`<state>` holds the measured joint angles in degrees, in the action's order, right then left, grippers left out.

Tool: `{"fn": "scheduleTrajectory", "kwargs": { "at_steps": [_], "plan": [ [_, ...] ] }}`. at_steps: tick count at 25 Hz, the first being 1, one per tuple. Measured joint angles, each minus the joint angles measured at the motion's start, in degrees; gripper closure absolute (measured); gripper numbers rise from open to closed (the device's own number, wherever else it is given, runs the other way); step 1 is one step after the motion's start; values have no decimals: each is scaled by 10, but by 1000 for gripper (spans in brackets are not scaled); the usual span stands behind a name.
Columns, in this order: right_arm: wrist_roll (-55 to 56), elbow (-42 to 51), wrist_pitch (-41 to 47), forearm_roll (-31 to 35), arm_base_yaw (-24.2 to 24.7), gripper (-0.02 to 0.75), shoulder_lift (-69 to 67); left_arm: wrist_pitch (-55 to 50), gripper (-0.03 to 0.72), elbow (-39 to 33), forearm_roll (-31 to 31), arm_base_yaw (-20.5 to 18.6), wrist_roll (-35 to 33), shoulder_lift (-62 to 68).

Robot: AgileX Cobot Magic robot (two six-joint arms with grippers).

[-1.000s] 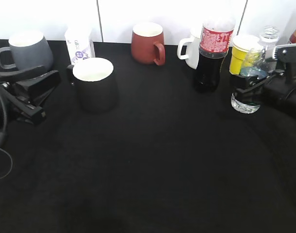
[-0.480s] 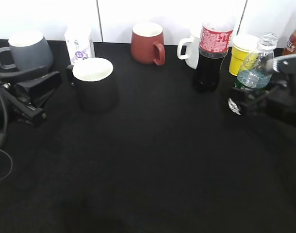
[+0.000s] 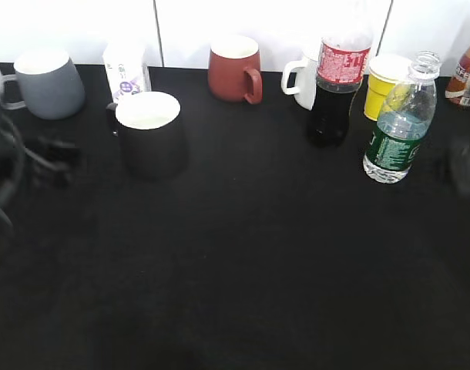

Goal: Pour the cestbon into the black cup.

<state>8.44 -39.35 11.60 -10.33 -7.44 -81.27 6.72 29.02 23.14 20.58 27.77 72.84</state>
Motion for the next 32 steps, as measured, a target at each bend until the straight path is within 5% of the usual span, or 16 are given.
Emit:
{"fn": "scheduleTrajectory", "kwargs": {
  "at_steps": [5,8,11,15,19,32],
  "plan": [
    [-1,-57,183,41,-94,144,145,-363,444,83,-97,91,0,-220],
    [-1,-57,286,82,-164,144,291,-547,444,84,-120,93,-47,-374],
    [-1,-50,392,91,-173,145,449,-654,445,84,-170,93,-129,-522],
    [-1,45,462,85,-173,146,672,-706,445,26,-200,94,-161,-676],
    [41,90,514,5,-174,146,808,-681,445,8,-208,94,-189,-725],
    [57,104,492,-10,-161,146,818,-678,449,8,-226,87,-228,-725]
  ]
}}
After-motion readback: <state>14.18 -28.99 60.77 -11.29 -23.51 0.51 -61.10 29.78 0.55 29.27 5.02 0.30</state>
